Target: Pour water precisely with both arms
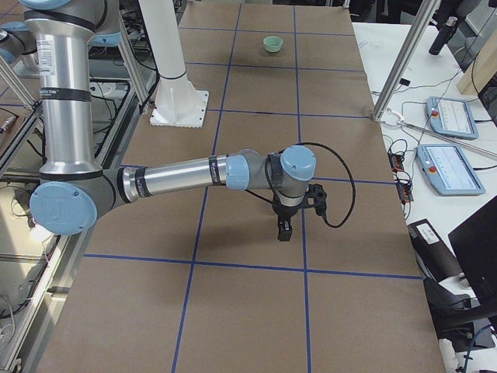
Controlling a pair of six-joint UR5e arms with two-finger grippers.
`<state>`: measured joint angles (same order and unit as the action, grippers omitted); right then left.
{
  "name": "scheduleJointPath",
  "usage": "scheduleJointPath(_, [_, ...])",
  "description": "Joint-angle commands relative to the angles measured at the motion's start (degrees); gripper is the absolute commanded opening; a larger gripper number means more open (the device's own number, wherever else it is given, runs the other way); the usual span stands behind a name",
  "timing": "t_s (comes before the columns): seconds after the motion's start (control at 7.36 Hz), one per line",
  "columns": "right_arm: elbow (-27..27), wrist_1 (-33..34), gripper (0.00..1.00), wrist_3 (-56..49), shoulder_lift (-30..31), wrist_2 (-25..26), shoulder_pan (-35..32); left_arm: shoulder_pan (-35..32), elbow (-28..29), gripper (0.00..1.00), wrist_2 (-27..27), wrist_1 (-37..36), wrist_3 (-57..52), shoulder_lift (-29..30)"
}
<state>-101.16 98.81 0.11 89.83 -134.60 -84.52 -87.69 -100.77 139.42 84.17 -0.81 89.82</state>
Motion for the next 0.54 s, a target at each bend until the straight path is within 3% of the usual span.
scheduleJointPath(0.0, [0.3,-0.2,1.00,-0.2,-0.4,0.0,0.9,9.5,0.7,1.00,-1.1,3.5,6.6,0.3])
scheduleJointPath(0.14, [0.0,-0.9,1.00,0.0,-0.4,-0.3,1.5,13.0,2.3,1.00,-4.1,8.2,9.8,0.1])
scheduleJointPath(0.41, [1.3,-8.8,1.00,0.3,0.5,-0.6,3.7,18.1,7.8,1.00,-4.2,21.5,16.1,0.1])
